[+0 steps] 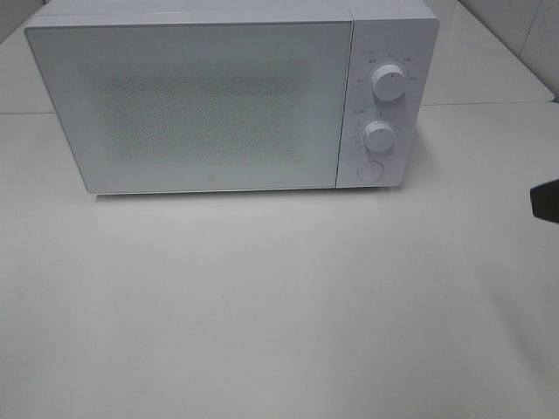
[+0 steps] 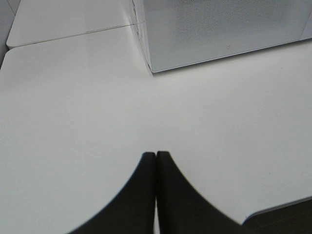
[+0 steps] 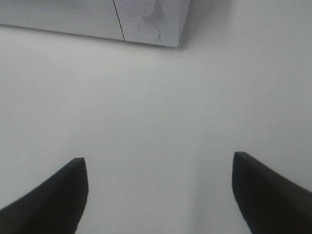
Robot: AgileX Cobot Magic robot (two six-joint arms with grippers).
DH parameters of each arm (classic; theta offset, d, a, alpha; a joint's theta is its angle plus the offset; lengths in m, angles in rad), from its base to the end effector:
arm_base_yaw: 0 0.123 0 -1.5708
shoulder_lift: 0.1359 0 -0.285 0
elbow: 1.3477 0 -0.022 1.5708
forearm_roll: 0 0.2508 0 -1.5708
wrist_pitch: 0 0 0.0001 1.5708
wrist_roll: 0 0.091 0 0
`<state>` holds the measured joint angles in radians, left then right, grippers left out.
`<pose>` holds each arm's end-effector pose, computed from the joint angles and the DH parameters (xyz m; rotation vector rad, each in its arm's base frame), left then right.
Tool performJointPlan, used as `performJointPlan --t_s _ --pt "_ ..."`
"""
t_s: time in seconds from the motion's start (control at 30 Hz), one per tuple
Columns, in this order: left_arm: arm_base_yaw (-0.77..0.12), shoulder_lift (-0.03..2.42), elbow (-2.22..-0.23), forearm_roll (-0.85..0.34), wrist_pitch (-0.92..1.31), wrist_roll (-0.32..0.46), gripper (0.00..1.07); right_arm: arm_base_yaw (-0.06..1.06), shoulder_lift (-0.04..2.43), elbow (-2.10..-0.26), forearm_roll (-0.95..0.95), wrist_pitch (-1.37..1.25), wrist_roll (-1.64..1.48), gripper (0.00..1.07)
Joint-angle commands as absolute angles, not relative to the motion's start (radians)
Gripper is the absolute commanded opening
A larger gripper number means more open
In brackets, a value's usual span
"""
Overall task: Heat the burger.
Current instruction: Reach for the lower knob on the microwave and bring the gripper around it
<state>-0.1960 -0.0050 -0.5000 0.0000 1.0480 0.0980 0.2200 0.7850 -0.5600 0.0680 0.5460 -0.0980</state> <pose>-0.0050 0.0010 0.2783 0.2969 2.0053 -0.0619 0.1452 0.0358 0.2798 -0.3112 2.2351 0.1362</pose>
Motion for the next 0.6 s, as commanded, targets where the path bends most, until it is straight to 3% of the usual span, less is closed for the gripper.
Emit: performJointPlan --t_s 0.03,0.6 --pt "-0.194 -0.026 -0.497 -0.006 1.034 0.096 0.00 0.221 0.820 -0.566 0.069 0.422 -0.114 0.76" --pt "-0.194 -0.026 -0.497 -0.006 1.034 0.096 0.00 0.221 1.065 -0.566 0.069 -0.029 -0.112 0.76"
